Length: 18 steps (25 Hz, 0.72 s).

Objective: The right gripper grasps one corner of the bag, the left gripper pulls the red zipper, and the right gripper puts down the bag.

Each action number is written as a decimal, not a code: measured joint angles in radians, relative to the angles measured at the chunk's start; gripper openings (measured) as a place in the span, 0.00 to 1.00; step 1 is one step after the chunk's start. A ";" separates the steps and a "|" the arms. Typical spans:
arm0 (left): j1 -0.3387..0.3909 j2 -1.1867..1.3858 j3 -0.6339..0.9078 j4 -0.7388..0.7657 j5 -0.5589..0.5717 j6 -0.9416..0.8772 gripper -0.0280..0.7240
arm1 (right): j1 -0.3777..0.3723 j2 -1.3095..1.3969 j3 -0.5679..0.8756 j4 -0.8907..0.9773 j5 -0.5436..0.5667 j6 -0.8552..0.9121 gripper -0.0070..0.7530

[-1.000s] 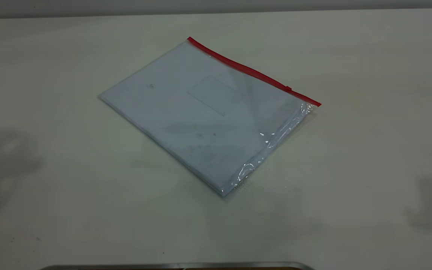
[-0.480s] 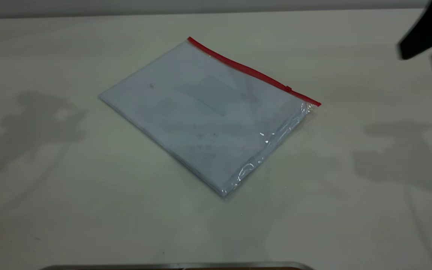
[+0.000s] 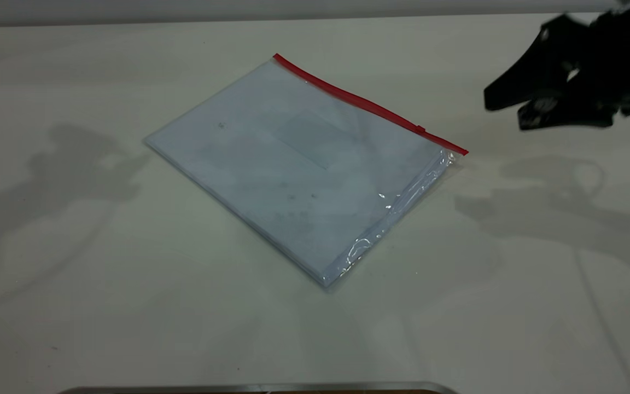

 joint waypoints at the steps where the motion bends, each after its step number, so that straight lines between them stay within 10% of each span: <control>1: 0.000 0.004 0.000 -0.009 -0.001 0.012 0.81 | 0.000 0.029 0.000 0.035 0.000 -0.026 0.79; 18: 0.000 0.019 -0.002 -0.040 -0.003 0.061 0.81 | 0.000 0.322 -0.158 0.179 0.061 -0.193 0.79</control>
